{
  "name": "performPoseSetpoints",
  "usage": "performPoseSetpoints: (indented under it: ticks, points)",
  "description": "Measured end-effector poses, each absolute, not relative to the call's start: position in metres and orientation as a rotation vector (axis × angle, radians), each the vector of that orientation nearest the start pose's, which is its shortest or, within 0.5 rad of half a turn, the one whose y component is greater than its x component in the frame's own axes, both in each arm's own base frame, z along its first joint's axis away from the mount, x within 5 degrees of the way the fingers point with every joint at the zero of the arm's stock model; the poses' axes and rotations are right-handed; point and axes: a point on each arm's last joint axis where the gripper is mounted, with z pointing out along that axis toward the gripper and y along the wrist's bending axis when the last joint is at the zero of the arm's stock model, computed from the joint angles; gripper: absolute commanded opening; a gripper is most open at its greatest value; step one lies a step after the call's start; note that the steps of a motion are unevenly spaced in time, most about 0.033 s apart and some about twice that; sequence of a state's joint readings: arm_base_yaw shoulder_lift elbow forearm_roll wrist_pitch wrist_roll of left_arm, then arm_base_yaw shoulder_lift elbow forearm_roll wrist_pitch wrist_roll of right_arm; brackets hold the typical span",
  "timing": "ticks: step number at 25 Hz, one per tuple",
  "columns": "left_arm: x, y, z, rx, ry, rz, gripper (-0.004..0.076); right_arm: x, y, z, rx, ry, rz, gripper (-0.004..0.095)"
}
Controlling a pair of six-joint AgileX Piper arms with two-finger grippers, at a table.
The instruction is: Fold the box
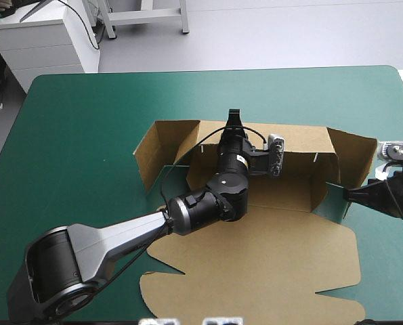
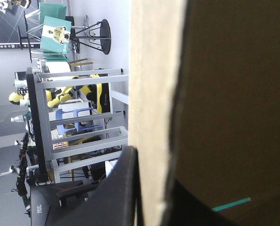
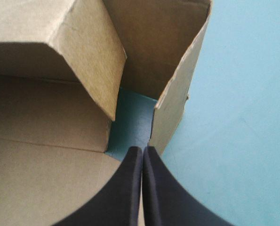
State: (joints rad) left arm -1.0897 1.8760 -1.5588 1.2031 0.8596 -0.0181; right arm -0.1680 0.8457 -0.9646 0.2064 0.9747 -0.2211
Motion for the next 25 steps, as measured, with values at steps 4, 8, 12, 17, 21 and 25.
performPoseSetpoints:
  ticks: [4,8,12,17,21,25]
  points:
    - [0.253,-0.345,0.307,1.569,1.389,0.812,-0.0008,0.164,-0.012,0.395,-0.011,2.249,0.046,-0.0008]
    - [0.253,-0.345,0.307,1.569,1.389,0.812,-0.0008,0.197,-0.018,0.409,-0.01,2.246,0.044,-0.001]
    - [0.253,-0.345,0.307,1.569,1.389,0.812,-0.0008,0.23,-0.024,0.408,-0.006,2.28,0.05,-0.001]
    - [0.253,-0.345,0.307,1.569,1.389,0.812,-0.0008,0.262,-0.028,0.399,-0.017,2.325,0.072,-0.001]
    - [0.253,-0.345,0.307,1.569,1.389,0.812,-0.0008,0.283,-0.028,0.393,-0.029,2.344,0.119,-0.001]
    - [0.253,-0.345,0.307,1.569,1.389,0.812,-0.0008,0.299,-0.029,0.384,-0.039,2.367,0.152,-0.001]
